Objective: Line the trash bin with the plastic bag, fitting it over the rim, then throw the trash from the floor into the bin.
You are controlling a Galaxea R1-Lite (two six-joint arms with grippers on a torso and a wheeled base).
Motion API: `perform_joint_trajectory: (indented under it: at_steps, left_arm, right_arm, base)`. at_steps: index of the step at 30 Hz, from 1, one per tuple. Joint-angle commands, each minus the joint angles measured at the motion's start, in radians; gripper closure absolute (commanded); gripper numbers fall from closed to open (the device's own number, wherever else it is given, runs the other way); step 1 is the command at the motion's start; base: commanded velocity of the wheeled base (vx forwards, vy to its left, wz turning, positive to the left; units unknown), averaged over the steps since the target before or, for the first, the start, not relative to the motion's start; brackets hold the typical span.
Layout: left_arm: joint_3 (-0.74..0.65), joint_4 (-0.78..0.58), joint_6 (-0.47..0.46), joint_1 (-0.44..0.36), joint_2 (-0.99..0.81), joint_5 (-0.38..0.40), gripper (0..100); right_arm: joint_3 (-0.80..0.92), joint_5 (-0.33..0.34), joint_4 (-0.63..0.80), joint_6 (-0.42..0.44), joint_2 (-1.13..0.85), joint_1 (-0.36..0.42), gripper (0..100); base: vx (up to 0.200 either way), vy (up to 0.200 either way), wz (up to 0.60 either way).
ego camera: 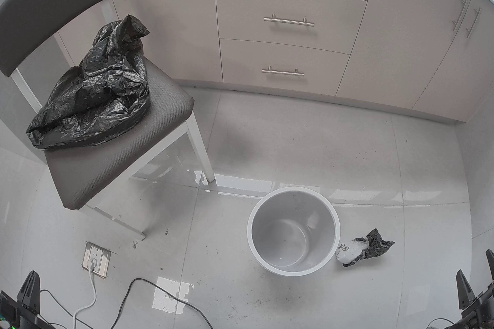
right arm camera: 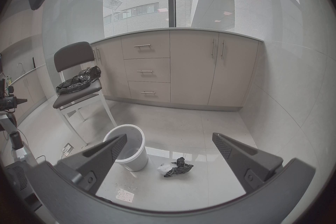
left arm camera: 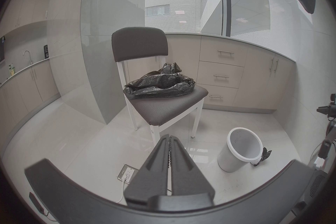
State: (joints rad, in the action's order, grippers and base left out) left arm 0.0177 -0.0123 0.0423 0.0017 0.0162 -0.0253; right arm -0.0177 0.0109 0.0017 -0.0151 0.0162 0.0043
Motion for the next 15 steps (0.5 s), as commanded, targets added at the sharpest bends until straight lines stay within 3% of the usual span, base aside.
perform_joint_trajectory:
  at_steps: [1, 15]
  left_arm:
    - [-0.010, 0.000, 0.001, 0.000, -0.016, -0.001, 100]
    - [-0.010, 0.000, -0.009, 0.000, -0.016, 0.001, 100]
  right_arm:
    - [0.018, 0.000, 0.000, 0.000, -0.016, 0.000, 0]
    - [0.018, -0.003, 0.000, 0.009, -0.016, 0.000, 0]
  base:
    - [0.000, 0.000, 0.00]
    - [0.000, 0.000, 0.00]
